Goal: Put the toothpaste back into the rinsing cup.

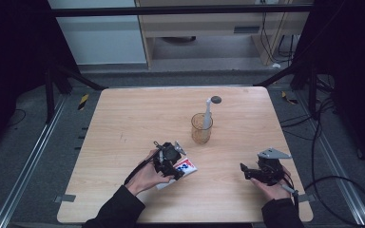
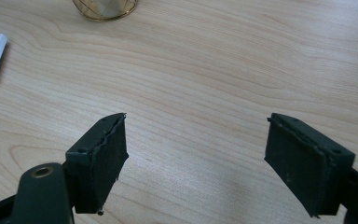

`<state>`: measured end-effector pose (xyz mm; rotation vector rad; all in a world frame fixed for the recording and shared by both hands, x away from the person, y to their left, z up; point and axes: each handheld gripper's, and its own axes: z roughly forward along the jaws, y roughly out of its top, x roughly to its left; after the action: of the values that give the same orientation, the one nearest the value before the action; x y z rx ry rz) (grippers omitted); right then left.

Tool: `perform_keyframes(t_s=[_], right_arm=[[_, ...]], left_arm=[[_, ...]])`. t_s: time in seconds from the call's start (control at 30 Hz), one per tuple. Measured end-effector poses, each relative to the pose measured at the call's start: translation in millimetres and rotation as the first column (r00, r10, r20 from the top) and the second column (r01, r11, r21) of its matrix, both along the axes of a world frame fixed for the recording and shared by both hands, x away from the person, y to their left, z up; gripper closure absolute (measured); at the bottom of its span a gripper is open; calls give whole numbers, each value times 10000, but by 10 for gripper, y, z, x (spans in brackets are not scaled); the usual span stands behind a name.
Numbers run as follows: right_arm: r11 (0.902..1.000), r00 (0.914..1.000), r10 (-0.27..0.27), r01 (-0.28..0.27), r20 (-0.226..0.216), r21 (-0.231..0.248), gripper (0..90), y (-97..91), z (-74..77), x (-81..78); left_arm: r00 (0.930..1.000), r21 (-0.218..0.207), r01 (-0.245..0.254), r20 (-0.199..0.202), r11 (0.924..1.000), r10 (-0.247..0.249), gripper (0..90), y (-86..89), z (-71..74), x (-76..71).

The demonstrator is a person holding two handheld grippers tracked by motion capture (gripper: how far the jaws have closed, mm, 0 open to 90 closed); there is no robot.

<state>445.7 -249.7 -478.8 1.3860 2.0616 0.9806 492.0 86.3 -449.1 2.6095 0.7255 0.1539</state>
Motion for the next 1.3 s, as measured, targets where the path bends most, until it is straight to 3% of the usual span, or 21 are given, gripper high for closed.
perform_keyframes(t_s=[1.3], right_arm=[[9999,9999,70,-69,-93,76,207,14,-12,18]], left_arm=[[9990,507,154,-432,9986,-133,391,-102,-185,111]])
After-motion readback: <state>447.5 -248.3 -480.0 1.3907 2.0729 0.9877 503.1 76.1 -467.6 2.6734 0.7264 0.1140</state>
